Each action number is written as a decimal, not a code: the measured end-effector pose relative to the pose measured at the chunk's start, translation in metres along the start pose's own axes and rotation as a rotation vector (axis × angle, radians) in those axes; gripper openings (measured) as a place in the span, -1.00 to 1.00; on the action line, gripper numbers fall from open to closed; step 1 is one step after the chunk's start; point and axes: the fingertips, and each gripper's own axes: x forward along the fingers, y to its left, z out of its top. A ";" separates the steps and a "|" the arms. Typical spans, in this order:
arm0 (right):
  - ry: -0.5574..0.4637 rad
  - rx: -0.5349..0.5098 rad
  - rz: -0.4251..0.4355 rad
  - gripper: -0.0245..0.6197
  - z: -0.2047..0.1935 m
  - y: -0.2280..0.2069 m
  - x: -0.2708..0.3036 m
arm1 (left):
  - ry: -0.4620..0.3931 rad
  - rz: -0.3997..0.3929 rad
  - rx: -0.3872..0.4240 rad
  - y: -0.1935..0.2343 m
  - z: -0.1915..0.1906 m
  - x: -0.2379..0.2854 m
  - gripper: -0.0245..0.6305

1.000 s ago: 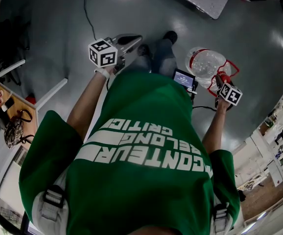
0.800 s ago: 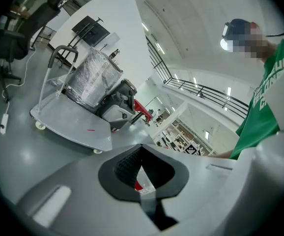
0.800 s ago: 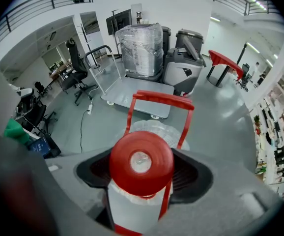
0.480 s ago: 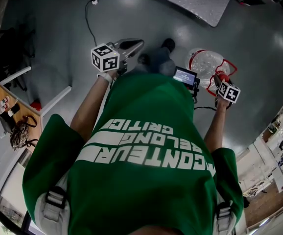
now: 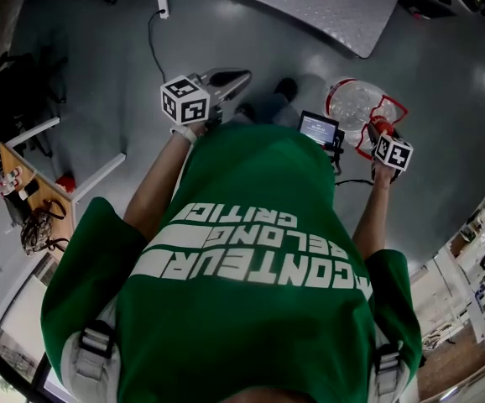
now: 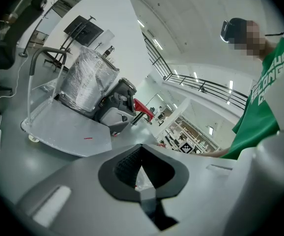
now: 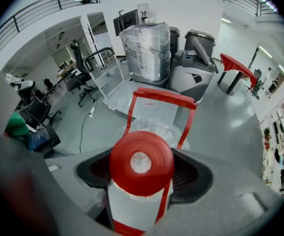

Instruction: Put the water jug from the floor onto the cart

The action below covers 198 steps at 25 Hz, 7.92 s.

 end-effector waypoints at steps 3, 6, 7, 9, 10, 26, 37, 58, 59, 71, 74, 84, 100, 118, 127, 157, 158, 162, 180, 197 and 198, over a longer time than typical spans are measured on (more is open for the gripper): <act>0.007 -0.031 0.006 0.03 0.012 -0.011 0.008 | 0.002 0.014 -0.003 -0.002 0.004 0.014 -0.90; 0.015 -0.053 0.016 0.03 0.020 -0.021 0.013 | -0.006 0.028 -0.007 -0.004 0.008 0.026 -0.90; 0.016 -0.059 0.020 0.03 0.023 -0.024 0.015 | -0.010 0.032 -0.008 -0.005 0.009 0.029 -0.90; 0.017 -0.069 0.029 0.03 0.028 -0.029 0.017 | -0.016 0.037 -0.005 -0.008 0.011 0.034 -0.90; 0.018 -0.072 0.032 0.03 0.029 -0.032 0.019 | -0.016 0.039 -0.003 -0.009 0.012 0.037 -0.90; 0.032 -0.070 0.021 0.03 0.035 -0.058 0.020 | -0.034 0.053 -0.016 -0.003 0.018 0.056 -0.90; 0.019 -0.039 0.010 0.03 0.060 -0.069 0.025 | -0.040 0.048 -0.019 0.013 0.040 0.068 -0.90; 0.048 -0.049 -0.007 0.03 0.155 -0.044 0.046 | -0.088 0.049 -0.054 0.098 0.112 0.065 -0.90; 0.048 -0.050 -0.009 0.03 0.161 -0.042 0.046 | -0.090 0.047 -0.056 0.104 0.116 0.065 -0.90; 0.034 -0.022 -0.031 0.03 0.227 -0.027 0.054 | -0.114 0.015 -0.072 0.151 0.164 0.070 -0.90; 0.027 0.000 -0.038 0.03 0.239 -0.025 0.056 | -0.111 0.009 -0.076 0.160 0.170 0.067 -0.90; 0.007 0.010 -0.048 0.03 0.280 -0.001 0.063 | -0.114 -0.005 -0.065 0.199 0.199 0.048 -0.90; 0.010 -0.090 -0.008 0.03 0.325 0.028 0.080 | -0.197 0.073 -0.084 0.220 0.199 0.007 -0.90; 0.035 -0.198 0.059 0.03 0.390 0.025 0.125 | -0.192 0.154 -0.119 0.227 0.212 0.020 -0.90; 0.071 -0.278 0.086 0.03 0.417 0.028 0.160 | -0.168 0.178 -0.135 0.225 0.217 0.040 -0.90; 0.250 -0.339 0.114 0.03 0.463 -0.019 0.298 | -0.096 0.263 -0.213 0.230 0.233 0.106 -0.90; 0.255 -0.339 0.113 0.03 0.465 -0.021 0.302 | -0.096 0.267 -0.218 0.231 0.233 0.107 -0.90; 0.273 -0.339 0.109 0.03 0.472 -0.025 0.316 | -0.090 0.284 -0.237 0.231 0.230 0.109 -0.90; 0.306 -0.360 0.104 0.03 0.503 -0.026 0.357 | -0.081 0.318 -0.292 0.241 0.234 0.126 -0.90; 0.321 -0.364 0.105 0.03 0.502 -0.011 0.358 | -0.090 0.296 -0.295 0.243 0.241 0.137 -0.90; 0.331 -0.362 0.112 0.03 0.501 -0.011 0.358 | -0.093 0.296 -0.294 0.243 0.241 0.135 -0.90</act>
